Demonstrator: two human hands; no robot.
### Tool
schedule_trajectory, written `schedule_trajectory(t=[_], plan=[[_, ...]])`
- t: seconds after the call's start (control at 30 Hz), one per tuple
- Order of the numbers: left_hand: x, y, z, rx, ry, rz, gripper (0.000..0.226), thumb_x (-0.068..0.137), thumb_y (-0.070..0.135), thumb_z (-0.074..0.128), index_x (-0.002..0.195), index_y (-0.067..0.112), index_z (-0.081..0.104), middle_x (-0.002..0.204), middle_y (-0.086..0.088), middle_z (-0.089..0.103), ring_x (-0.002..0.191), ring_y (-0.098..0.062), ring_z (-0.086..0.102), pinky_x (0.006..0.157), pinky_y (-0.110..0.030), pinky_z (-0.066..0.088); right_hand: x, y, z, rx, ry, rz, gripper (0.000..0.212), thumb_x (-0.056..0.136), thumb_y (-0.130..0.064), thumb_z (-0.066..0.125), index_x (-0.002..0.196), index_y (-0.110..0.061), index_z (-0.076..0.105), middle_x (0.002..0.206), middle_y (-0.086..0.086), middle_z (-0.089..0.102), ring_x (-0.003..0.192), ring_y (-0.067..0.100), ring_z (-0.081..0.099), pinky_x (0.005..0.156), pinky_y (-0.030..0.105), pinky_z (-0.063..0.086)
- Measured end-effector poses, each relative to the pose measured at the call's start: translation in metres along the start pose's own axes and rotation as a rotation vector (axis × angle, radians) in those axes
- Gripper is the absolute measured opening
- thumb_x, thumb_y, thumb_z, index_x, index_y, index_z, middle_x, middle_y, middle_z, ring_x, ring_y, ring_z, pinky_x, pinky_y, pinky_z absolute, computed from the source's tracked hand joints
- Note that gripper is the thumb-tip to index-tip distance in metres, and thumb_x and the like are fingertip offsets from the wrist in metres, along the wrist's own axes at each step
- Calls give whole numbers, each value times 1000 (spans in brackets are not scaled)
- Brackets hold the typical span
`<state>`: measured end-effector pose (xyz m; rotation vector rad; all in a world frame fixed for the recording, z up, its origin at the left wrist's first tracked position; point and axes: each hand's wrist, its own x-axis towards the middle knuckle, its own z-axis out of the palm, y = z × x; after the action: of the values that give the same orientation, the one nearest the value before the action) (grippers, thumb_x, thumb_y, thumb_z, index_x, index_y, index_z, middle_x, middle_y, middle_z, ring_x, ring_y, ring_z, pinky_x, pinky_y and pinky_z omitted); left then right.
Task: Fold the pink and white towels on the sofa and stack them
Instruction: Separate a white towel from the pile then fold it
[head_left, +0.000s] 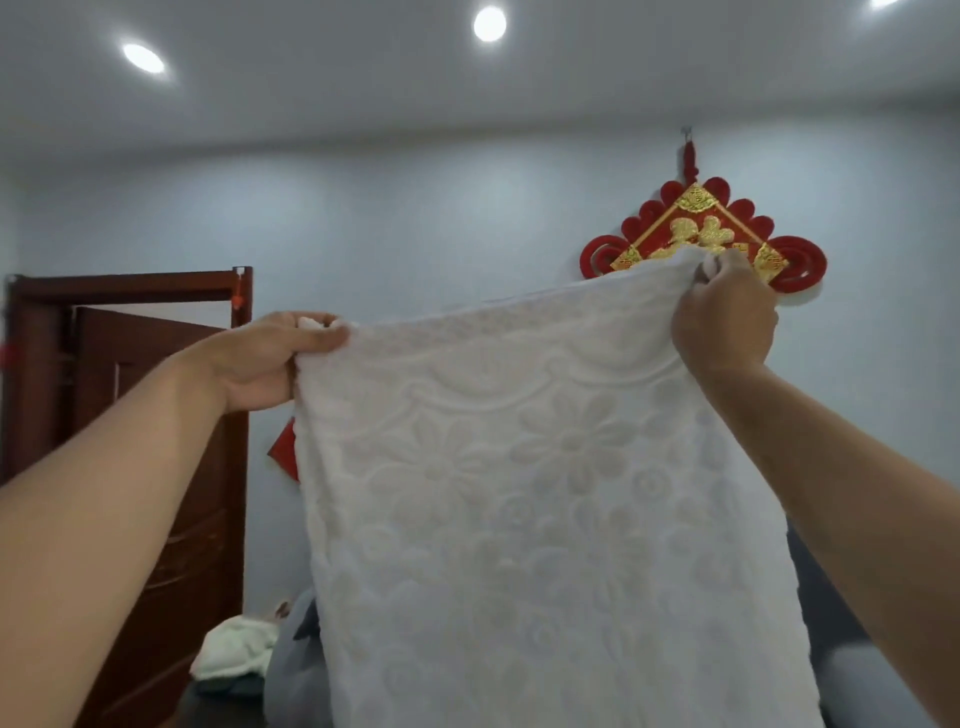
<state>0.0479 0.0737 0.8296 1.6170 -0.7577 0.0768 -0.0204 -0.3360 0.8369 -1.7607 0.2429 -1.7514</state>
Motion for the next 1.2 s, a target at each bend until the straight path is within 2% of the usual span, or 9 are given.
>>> schedule_trajectory(t=[0.17,0.27,0.33,0.5,0.7,0.83,0.93,1.03,1.2], plan=[[-25,-26,-37,634,462,97,18,92,35,71,95,18,71,104,-1,70,94,-18,65,83,-34,50,-26,-20,62,11,-288,-28,25,98,-10,40,106,0,62,104,19,63,100,38,58,82,38,43],[-61,-75,-75,904,428,-144,25,91,41,70,85,17,73,96,0,70,91,-19,65,72,-31,49,-70,-1,137,-227,-832,-67,26,99,-13,48,107,4,66,118,27,63,107,40,59,81,32,43],[-89,-107,-104,742,367,-292,34,88,45,72,76,13,71,83,0,70,76,-17,65,64,-27,49,-109,9,183,-278,-989,-55,26,99,-15,50,106,3,68,115,26,65,100,37,62,75,29,42],[-143,-149,-184,307,400,-456,33,87,41,75,72,14,63,77,-3,65,71,-18,61,60,-28,49,-195,-14,276,-321,-1133,-87,25,98,-19,52,111,-4,67,120,21,66,111,36,62,84,31,47],[-133,-124,-244,665,1079,-102,14,96,16,65,83,11,63,75,-3,57,74,-20,54,56,-21,44,-223,-104,327,-104,-911,46,32,100,-34,51,112,-9,68,118,21,65,111,40,61,87,37,49],[-125,-54,-261,116,868,-35,18,95,17,63,107,5,66,103,-13,71,84,-23,73,76,-40,61,-185,-137,325,109,-746,247,36,100,-37,51,106,-7,70,100,20,71,95,35,70,85,40,55],[-145,-23,-240,188,610,-135,60,78,33,78,129,6,61,112,-9,71,99,-24,70,83,-39,61,-172,-132,312,400,-846,479,20,102,-27,52,93,-13,64,70,10,60,48,22,64,45,32,56],[-164,-20,-197,220,584,-143,50,96,28,58,135,-3,53,103,-3,74,91,-17,73,82,-34,61,-182,-104,290,669,-995,674,26,106,-17,42,81,-21,50,70,2,50,33,7,49,33,17,43],[-198,-53,-84,169,515,-223,47,108,18,31,94,19,76,82,7,75,75,-7,73,70,-24,61,-218,1,236,720,-1180,674,22,107,-21,40,88,-22,51,75,2,66,44,6,59,44,19,51]])
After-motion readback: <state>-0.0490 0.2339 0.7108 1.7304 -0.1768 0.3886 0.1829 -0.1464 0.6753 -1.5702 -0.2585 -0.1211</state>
